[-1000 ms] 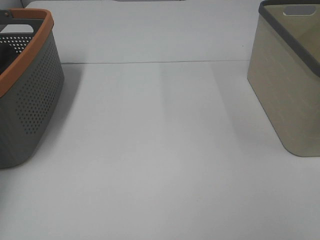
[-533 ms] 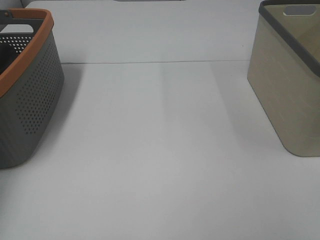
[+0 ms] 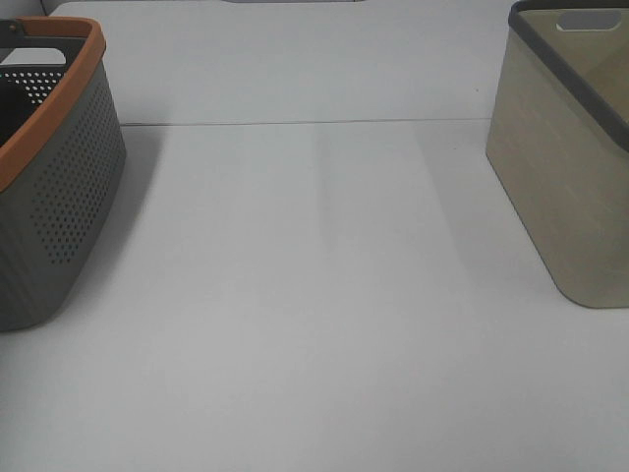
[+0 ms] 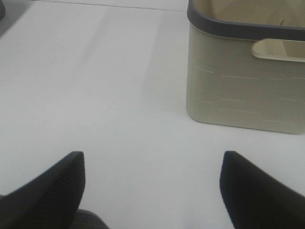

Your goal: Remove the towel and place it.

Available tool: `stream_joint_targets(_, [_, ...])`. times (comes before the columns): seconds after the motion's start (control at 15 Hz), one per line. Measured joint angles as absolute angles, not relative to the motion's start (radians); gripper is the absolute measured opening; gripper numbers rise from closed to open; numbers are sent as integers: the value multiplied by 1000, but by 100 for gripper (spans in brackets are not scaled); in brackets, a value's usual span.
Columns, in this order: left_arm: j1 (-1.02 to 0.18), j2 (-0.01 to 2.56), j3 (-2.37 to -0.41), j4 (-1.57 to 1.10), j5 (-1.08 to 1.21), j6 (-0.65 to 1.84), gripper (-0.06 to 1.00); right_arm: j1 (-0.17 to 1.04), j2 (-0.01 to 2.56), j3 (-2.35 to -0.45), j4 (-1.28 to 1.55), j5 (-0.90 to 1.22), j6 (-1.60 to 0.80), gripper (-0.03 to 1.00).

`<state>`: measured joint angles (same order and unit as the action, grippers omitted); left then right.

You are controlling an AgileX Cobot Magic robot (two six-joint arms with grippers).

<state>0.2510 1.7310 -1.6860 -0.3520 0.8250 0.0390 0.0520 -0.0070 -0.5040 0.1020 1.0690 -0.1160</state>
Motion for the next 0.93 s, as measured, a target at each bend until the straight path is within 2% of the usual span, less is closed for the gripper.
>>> stream_joint_targets(0.67, [239,1435,-1686,-879,603,322,0,52,-7,-504,208,1059,-116,74])
stream_joint_targets(0.93, [34,1401,-1688,-951,435,408,0,59,140,-528,324,961,-118,74])
